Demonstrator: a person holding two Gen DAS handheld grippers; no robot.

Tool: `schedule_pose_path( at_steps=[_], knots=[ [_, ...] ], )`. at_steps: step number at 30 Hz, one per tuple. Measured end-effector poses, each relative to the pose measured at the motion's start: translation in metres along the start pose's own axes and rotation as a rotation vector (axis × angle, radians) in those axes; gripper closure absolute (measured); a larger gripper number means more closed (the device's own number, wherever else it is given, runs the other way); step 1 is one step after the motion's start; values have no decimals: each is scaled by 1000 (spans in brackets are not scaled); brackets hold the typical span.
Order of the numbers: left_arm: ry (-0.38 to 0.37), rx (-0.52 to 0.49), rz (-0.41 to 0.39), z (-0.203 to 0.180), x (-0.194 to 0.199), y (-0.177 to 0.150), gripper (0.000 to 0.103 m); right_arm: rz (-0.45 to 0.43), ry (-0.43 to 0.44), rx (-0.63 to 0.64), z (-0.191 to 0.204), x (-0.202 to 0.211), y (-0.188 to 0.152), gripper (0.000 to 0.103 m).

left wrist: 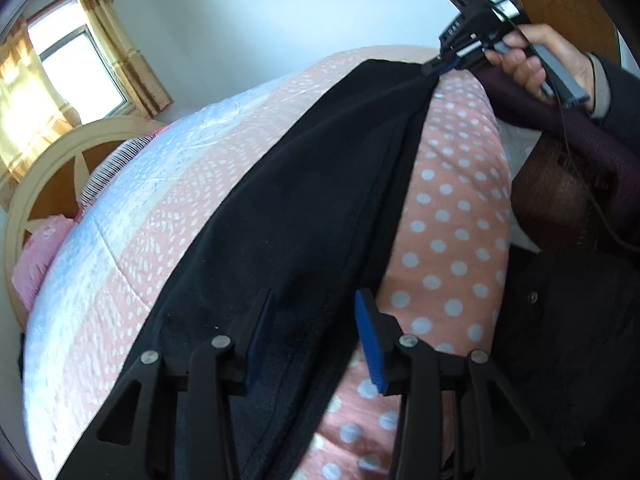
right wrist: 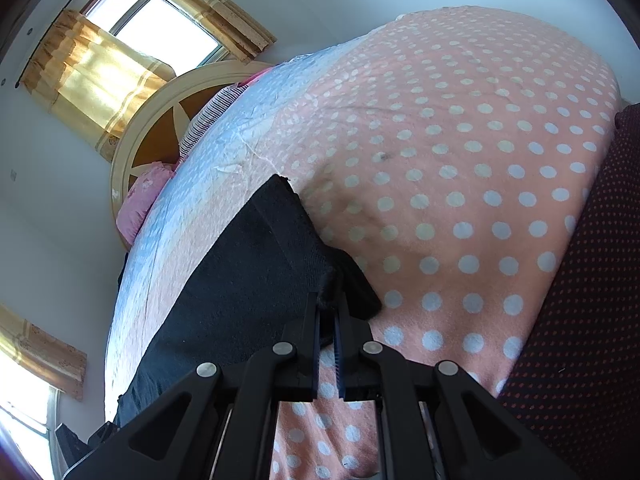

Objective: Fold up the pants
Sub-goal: 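Lay the black pants flat on the bed and open both grippers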

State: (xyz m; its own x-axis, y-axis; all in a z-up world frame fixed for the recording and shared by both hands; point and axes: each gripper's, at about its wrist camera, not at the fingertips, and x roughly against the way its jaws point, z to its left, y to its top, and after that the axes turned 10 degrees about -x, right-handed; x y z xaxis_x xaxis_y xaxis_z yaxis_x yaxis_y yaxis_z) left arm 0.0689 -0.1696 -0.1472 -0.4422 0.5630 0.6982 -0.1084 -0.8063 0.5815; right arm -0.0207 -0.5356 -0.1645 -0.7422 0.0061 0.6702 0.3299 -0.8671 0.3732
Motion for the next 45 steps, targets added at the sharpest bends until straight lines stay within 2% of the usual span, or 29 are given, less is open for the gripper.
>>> schedule_pose_path(
  at_steps=[1,3,4,5,8,9,13,21,26,34,40,43,44,45],
  knots=[
    [-18,20,6,4,-2,0,58,0,-1,1,0,0,0,97],
    [-54,51,10,10,-3,-1,66,-3,-1,1,1,1,-1,97],
    [-76,58,11,11,-4,-1,91,-5,1,0,1,1,-1,97],
    [-70,54,16,11,-3,-1,96,-11,3,2,2,1,-1,97],
    [-45,45,-26,11,12,2,98,-31,4,18,6,6,-1,97],
    [-27,45,-36,12,18,2,98,-35,-3,27,7,7,-1,97],
    [-34,61,-69,16,32,0,98,-23,-37,22,6,3,-1,98],
    [-30,13,-7,-2,9,-7,98,-9,-61,27,3,-3,-1,97],
    [-17,7,4,-4,7,-6,95,-32,-60,37,4,-6,-2,97],
    [-20,-20,-4,-14,7,-5,95,-79,-116,108,19,-11,-1,97],
    [-43,37,-29,-9,6,-9,94,-73,-140,128,20,-16,2,97],
    [-50,72,-32,-5,7,-10,89,-65,-107,115,15,-12,2,94],
    [-40,74,-24,-5,8,-10,83,-62,-88,95,12,-11,4,92],
    [-28,72,-21,-5,12,-9,78,-67,-71,74,8,-9,7,86]
  ],
)
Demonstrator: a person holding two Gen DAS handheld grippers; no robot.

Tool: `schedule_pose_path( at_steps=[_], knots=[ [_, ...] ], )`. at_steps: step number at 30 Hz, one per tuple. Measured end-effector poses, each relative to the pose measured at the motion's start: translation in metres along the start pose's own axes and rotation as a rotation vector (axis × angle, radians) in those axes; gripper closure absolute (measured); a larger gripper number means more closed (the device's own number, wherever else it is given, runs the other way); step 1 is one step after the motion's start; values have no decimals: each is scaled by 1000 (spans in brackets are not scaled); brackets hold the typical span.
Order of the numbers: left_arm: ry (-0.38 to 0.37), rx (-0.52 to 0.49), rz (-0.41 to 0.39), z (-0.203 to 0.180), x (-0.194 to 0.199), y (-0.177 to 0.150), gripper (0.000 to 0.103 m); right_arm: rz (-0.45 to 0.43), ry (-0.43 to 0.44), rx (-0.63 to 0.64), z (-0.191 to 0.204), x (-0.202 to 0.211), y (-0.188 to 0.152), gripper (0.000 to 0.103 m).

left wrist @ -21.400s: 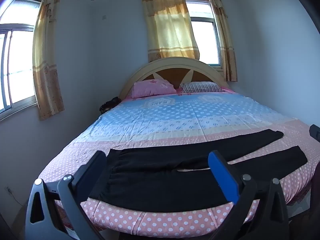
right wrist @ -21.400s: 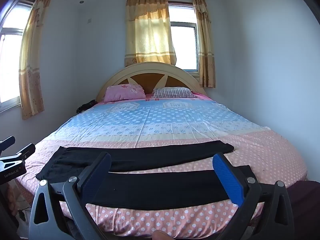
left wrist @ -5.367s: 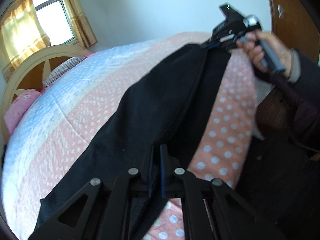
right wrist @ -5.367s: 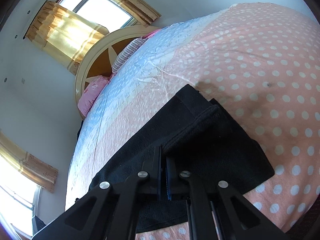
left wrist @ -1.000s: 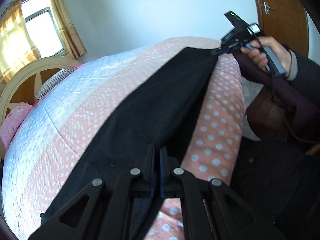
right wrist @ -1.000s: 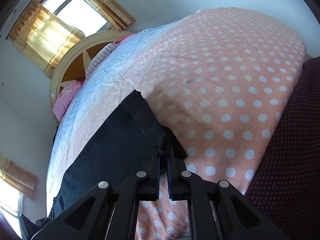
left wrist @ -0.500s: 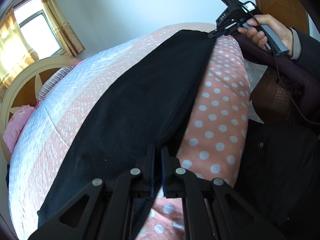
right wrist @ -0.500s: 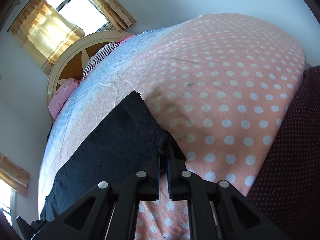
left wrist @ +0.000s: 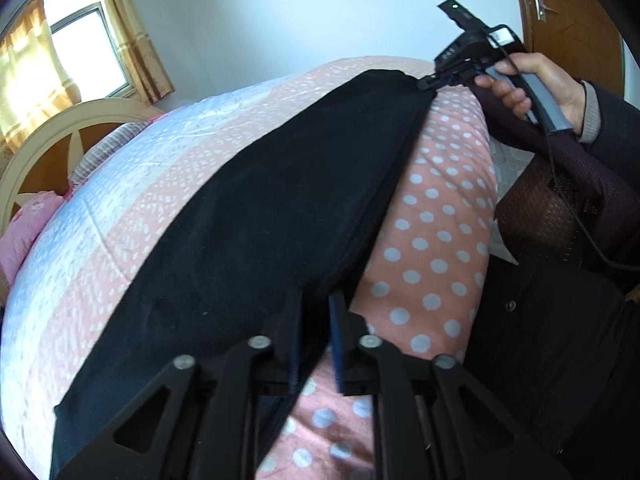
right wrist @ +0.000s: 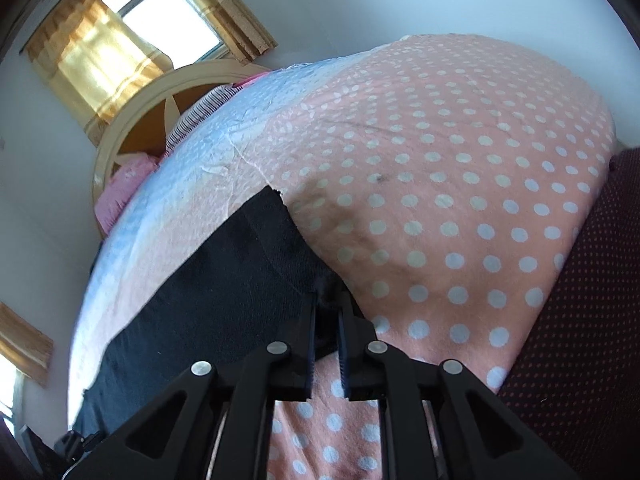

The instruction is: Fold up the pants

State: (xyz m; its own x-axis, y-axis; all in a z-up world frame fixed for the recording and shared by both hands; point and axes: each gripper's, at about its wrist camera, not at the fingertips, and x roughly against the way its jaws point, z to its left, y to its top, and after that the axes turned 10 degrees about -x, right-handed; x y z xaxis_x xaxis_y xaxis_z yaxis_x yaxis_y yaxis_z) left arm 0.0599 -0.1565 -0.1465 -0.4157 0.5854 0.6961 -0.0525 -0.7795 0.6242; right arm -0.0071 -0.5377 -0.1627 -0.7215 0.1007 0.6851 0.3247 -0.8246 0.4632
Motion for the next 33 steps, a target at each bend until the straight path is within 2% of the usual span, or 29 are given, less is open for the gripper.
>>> schedule_pose_path(
  at_steps=[1,2,3,5,7,9,11,13,17,19,23,27,29,33],
  knots=[
    [12,-2,-10,-1,6,0,67,-15,-4,-11,-3,3,1,62],
    [23,-1,-25,0,12,0,57,-38,-27,-23,-6,6,3,46],
    [40,5,-42,1,21,-1,52,-63,-33,-52,-12,11,6,30],
    [75,20,-72,3,38,-5,40,-100,-16,-98,-19,21,10,31],
    [115,34,-83,7,55,-14,39,-166,-56,-92,-16,35,12,31],
    [158,60,-73,15,69,-29,39,-194,-24,-61,0,49,11,31],
    [206,97,-53,24,78,-46,38,-175,21,17,28,56,4,31],
    [244,148,-19,37,83,-66,38,-116,80,142,71,56,-17,31],
    [279,257,39,60,85,-99,38,61,190,409,152,38,-84,34],
    [288,275,47,65,85,-107,38,167,233,525,188,21,-125,44],
    [282,290,79,69,81,-120,38,320,301,720,242,-1,-201,46],
    [264,266,89,64,85,-138,38,396,347,893,270,-6,-263,50],
    [271,257,99,63,86,-144,38,397,348,949,278,-13,-276,50],
    [265,325,88,74,88,-157,37,392,365,1055,293,-11,-310,50]
  ],
)
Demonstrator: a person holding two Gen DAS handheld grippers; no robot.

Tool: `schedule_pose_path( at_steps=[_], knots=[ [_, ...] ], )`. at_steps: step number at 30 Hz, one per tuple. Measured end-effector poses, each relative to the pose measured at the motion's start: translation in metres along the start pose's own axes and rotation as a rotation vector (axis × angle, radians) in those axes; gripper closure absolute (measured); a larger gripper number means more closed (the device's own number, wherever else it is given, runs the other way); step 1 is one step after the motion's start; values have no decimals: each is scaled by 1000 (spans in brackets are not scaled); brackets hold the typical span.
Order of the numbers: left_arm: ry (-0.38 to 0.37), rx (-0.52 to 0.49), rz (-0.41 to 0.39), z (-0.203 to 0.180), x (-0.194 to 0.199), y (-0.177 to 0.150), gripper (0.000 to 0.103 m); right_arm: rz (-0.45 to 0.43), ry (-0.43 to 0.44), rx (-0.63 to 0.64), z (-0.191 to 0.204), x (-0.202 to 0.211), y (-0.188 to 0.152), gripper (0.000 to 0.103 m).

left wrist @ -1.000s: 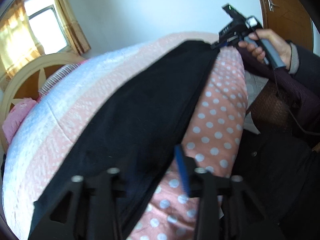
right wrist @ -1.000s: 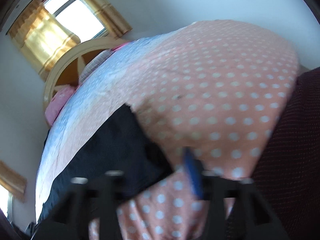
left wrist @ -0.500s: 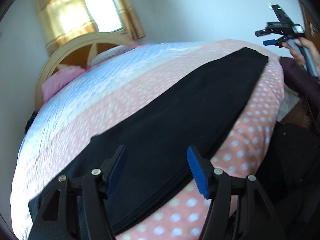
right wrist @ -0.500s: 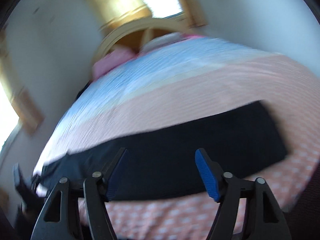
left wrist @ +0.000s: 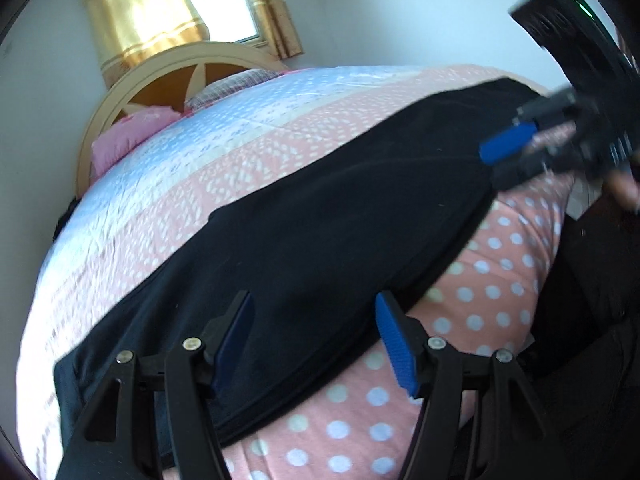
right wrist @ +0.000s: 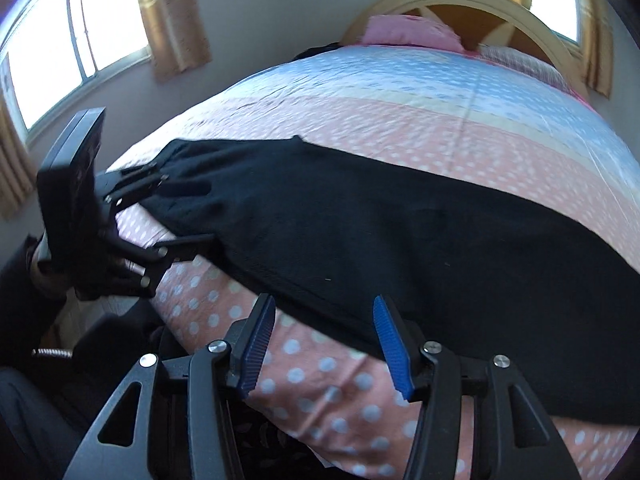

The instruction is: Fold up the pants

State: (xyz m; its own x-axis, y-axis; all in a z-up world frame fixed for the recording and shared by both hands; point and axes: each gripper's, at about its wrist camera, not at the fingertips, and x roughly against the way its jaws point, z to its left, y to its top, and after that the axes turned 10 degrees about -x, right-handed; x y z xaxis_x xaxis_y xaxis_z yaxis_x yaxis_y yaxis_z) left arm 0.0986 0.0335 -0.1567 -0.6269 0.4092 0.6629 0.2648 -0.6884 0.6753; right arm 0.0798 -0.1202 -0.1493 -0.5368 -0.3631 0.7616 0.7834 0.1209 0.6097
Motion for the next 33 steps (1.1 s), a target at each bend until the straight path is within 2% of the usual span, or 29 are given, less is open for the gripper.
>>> schedule_pose_path(
  at_steps=[5,6,7,9,11,12,13,17,22,28,32,33],
  knots=[
    [-37,96,-19,22,0,-5,36,25,-37,123,27,-17,0,53],
    [-38,108,-23,25,1,-6,36,30,-56,146,31,-22,1,59],
    [-35,119,-26,28,2,-6,36,32,-73,161,34,-27,2,70],
    [-50,143,-41,34,4,-6,36,38,-88,161,35,-34,4,83],
    [-81,167,-64,39,8,-7,35,39,-92,166,36,-36,3,87],
    [-89,173,-74,41,10,-7,34,43,-80,163,36,-35,3,96],
    [-83,178,-80,43,11,-6,32,49,-72,164,37,-33,2,99],
    [-67,197,-72,47,7,-8,30,58,-53,185,44,-21,-2,100],
    [-70,201,-68,47,2,-7,30,73,-77,200,44,-26,-12,100],
    [-72,192,-62,42,1,-12,30,89,-13,174,40,-21,-11,98],
    [-85,183,-2,34,-13,-14,30,42,2,104,23,-7,-8,97],
    [-85,174,11,31,-15,-15,30,18,-12,73,14,-3,-6,93]
  ],
)
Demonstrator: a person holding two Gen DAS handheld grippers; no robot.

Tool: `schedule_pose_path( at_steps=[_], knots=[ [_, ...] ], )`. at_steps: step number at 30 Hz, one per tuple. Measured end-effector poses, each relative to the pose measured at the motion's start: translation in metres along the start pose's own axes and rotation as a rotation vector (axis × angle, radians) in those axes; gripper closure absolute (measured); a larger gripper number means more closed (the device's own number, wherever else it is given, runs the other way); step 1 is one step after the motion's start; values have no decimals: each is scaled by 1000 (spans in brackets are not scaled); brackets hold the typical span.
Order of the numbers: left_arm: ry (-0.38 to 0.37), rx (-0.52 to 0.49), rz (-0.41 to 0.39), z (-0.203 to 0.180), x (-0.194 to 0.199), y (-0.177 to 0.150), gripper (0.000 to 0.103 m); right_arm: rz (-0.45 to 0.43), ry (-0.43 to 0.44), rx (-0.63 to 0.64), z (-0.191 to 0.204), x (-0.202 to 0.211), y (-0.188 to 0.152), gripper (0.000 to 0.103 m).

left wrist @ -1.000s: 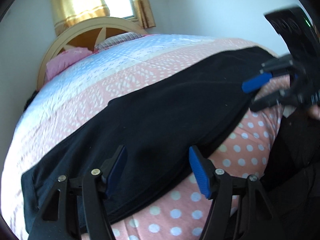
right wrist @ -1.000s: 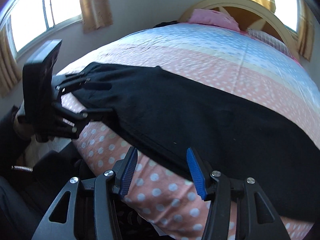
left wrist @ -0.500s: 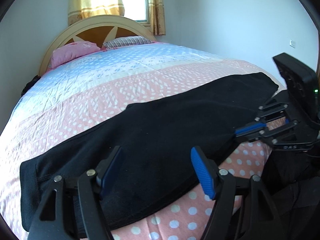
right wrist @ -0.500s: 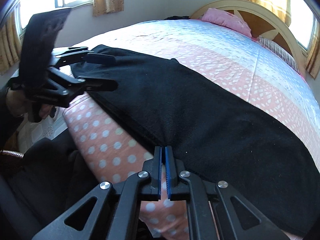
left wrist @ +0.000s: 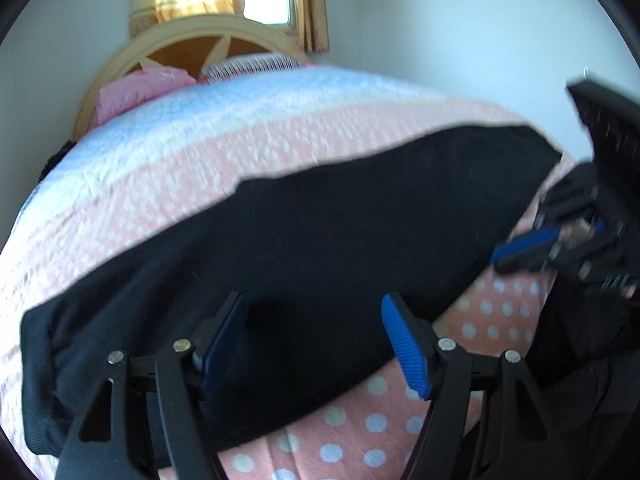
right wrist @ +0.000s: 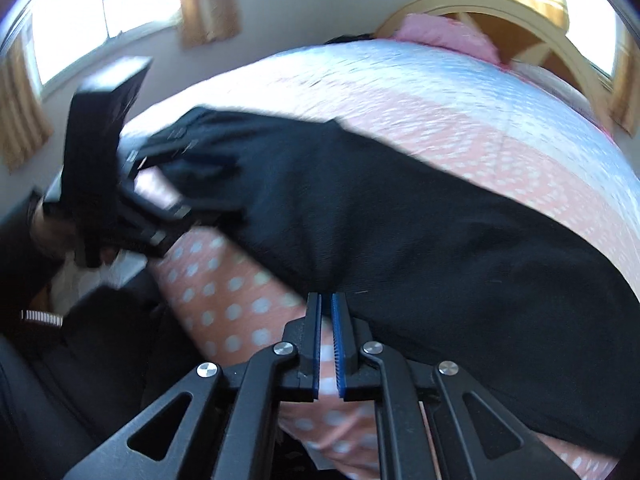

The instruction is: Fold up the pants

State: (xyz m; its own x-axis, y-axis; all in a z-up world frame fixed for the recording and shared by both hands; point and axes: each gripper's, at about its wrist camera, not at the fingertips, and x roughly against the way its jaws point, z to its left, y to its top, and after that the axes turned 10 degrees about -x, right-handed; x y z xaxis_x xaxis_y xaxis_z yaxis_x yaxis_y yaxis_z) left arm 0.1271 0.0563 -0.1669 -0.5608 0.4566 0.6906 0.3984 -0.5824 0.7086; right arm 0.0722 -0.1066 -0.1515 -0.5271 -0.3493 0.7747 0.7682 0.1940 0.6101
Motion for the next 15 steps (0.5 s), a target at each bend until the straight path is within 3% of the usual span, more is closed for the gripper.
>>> schedule_pose_path(
  at_steps=[3,6,9,11,15],
  knots=[
    [-17,17,3,3,2,0,27,-46,-41,-105,-27,12,2,62],
    [16,3,-5,2,7,4,27,-66,-131,-177,-54,13,7,62],
    [43,0,-54,-2,16,9,26,-26,-189,-231,-74,6,0,62],
    [53,1,-71,-4,17,14,17,-39,-183,-212,-75,7,-6,62],
    [66,-48,8,-12,-4,13,16,-17,-207,-165,-68,7,-6,62]
  ],
)
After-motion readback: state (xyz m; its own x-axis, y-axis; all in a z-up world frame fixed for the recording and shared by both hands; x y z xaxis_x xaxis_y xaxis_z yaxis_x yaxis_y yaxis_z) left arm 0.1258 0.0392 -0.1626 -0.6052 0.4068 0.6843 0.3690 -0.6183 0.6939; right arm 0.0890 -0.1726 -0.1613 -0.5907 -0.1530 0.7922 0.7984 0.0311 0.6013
